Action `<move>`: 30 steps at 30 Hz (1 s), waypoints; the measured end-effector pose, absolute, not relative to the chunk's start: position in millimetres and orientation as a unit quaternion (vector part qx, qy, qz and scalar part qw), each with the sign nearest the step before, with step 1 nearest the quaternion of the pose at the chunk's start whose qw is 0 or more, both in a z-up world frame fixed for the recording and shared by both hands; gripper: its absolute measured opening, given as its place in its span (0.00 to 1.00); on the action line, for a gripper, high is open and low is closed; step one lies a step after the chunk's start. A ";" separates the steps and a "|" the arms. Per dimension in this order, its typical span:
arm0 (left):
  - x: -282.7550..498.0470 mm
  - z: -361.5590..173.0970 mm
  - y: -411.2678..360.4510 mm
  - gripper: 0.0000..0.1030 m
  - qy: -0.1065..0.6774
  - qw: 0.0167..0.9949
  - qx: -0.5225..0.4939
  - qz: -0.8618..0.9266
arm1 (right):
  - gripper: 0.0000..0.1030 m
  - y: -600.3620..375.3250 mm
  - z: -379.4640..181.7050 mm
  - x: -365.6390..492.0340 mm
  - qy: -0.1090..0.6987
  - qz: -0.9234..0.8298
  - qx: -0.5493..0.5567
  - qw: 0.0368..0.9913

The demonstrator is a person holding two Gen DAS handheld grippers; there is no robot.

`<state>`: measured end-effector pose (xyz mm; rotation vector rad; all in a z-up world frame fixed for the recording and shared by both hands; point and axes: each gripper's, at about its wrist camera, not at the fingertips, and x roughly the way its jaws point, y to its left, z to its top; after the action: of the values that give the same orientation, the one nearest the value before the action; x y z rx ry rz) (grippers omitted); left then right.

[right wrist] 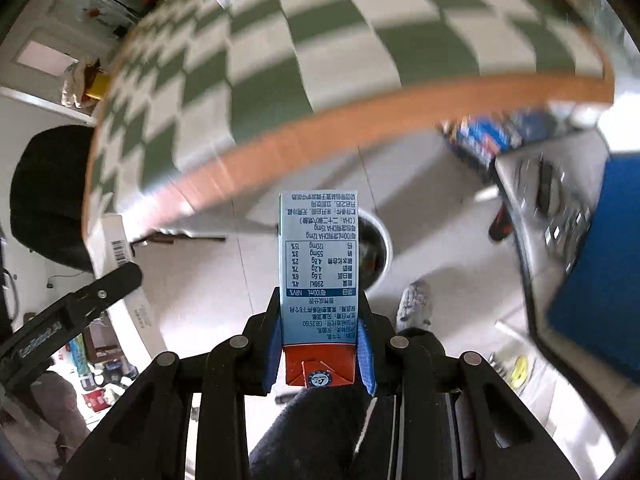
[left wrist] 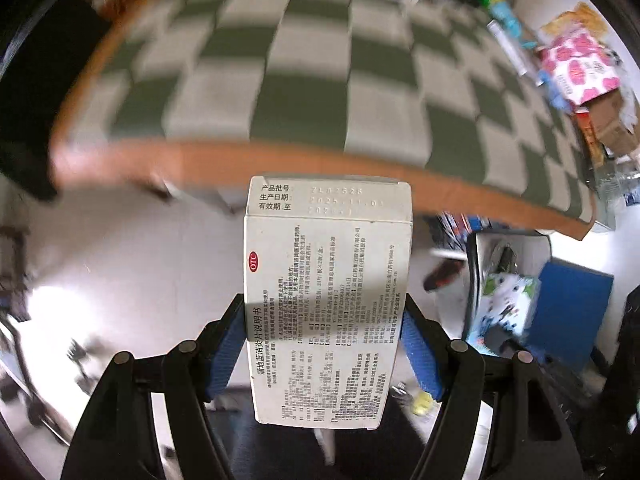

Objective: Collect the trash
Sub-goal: 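Carry both items over the white bin and open both tools to drop them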

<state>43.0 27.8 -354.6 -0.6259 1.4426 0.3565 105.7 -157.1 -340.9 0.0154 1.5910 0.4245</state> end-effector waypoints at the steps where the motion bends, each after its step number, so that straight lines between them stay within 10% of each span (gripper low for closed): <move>1: 40.6 -379.1 26.7 0.68 0.652 0.678 -0.303 0.155 | 0.32 -159.8 -355.4 104.1 0.716 0.188 0.008 0.672; 14: 47.2 -623.3 21.8 0.71 0.680 0.599 -0.390 0.161 | 0.32 -162.1 -609.4 111.5 0.765 0.191 0.015 0.615; 17: 41.1 -655.0 26.3 0.95 0.683 0.597 -0.385 0.171 | 0.33 -154.6 -659.0 115.4 0.774 0.195 0.022 0.602; 25: 21.1 -666.9 41.1 0.96 0.681 0.627 -0.294 0.237 | 1.00 -151.7 -711.4 114.6 0.769 0.185 -0.021 0.611; 30: 14.5 -648.9 38.6 0.96 0.685 0.643 -0.236 0.249 | 1.00 -148.6 -698.8 115.2 0.745 0.164 -0.107 0.638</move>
<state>14.5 38.6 -648.9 -0.5368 1.5608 0.5680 115.2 -148.6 -698.8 -0.2433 1.7002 0.3751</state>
